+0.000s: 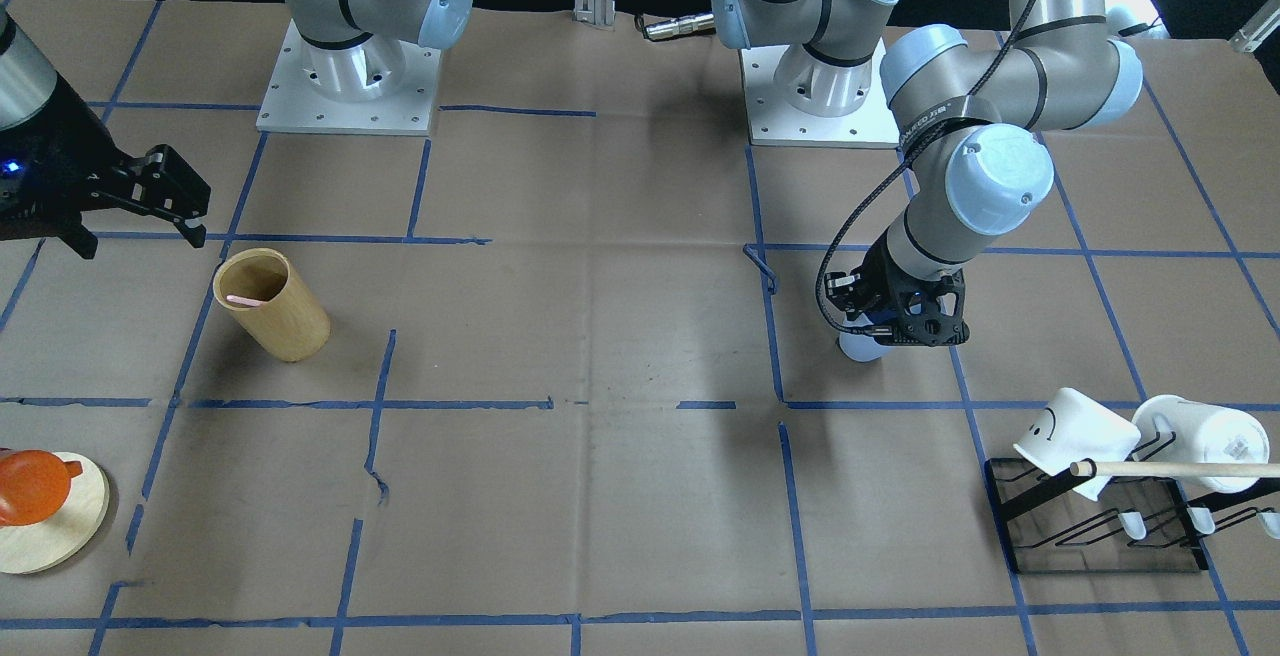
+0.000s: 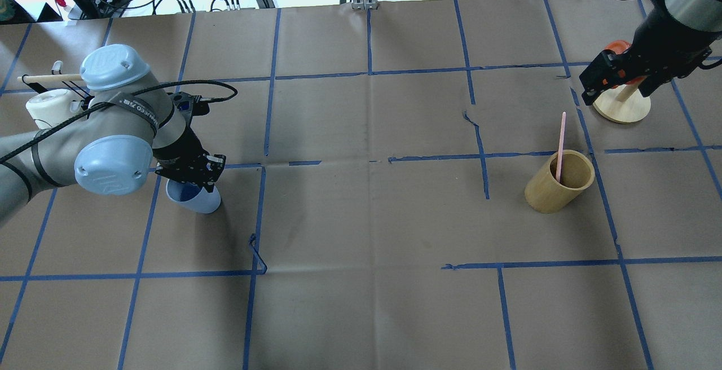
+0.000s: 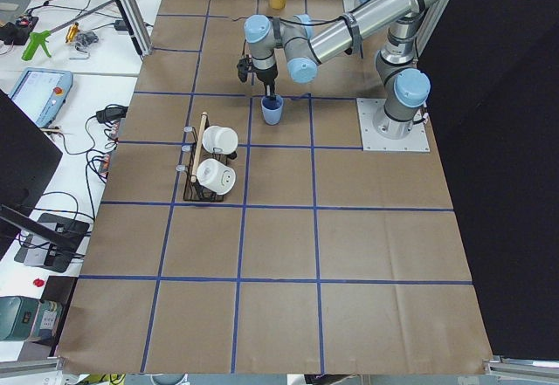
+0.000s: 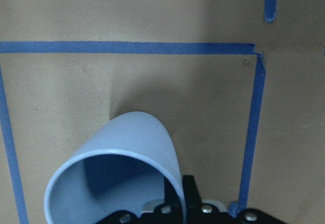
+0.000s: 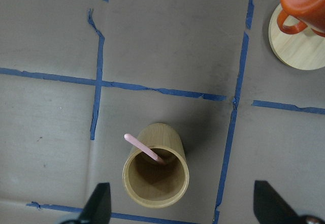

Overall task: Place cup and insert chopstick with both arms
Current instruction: 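Carry the blue cup to center with left gripper while right grasps pink chopstick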

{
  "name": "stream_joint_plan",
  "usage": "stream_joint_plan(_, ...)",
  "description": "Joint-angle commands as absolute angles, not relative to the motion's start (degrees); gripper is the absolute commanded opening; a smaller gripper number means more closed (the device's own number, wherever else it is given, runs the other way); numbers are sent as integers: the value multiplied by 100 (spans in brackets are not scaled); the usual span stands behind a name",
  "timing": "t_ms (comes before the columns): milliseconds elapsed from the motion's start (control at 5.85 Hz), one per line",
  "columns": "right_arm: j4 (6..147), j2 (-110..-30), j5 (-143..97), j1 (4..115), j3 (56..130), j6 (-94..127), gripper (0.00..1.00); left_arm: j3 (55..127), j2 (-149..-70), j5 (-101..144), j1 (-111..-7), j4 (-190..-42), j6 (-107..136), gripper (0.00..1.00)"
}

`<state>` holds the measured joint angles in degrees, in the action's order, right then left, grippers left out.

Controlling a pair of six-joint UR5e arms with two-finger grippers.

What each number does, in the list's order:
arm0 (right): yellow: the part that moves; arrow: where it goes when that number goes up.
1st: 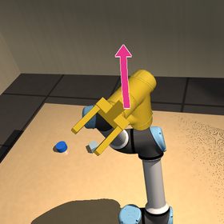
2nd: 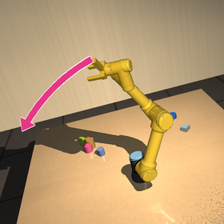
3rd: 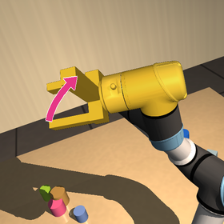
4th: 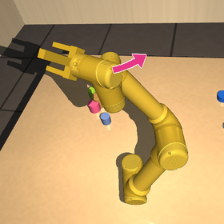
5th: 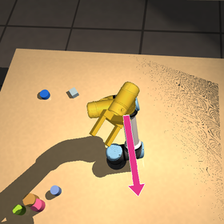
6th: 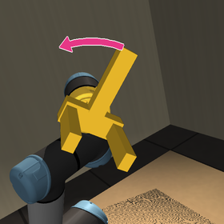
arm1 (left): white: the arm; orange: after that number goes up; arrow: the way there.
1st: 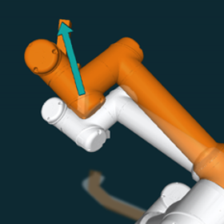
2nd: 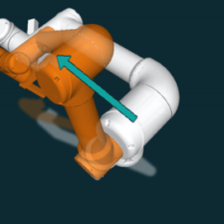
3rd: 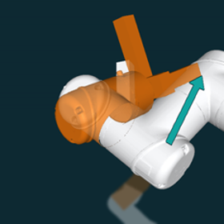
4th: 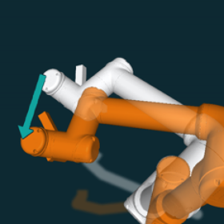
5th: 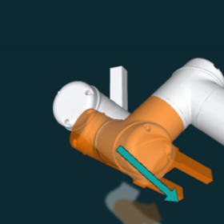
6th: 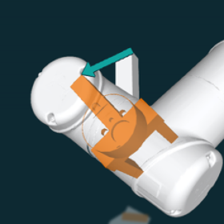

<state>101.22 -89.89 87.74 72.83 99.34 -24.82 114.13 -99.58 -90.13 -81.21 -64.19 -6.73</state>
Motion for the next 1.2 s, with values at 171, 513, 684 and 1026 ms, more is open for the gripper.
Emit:
stream_joint_plan(171,11071,-9481,8517,7260,11008,-2558,100,10595,-10299,-8695,-9319,-6460,1290,0)
stream_joint_plan(513,12028,-9527,8350,7268,11547,-2549,100,9332,-11297,-8674,-10515,-6434,2911,0)
stream_joint_plan(684,12137,-9493,8332,7277,11610,-2523,100,8612,-11773,-8701,-11008,-6521,3275,0)
stream_joint_plan(1026,12603,-9448,8323,7312,11706,-2505,100,8438,-12050,-8658,-11380,-6530,3121,0)
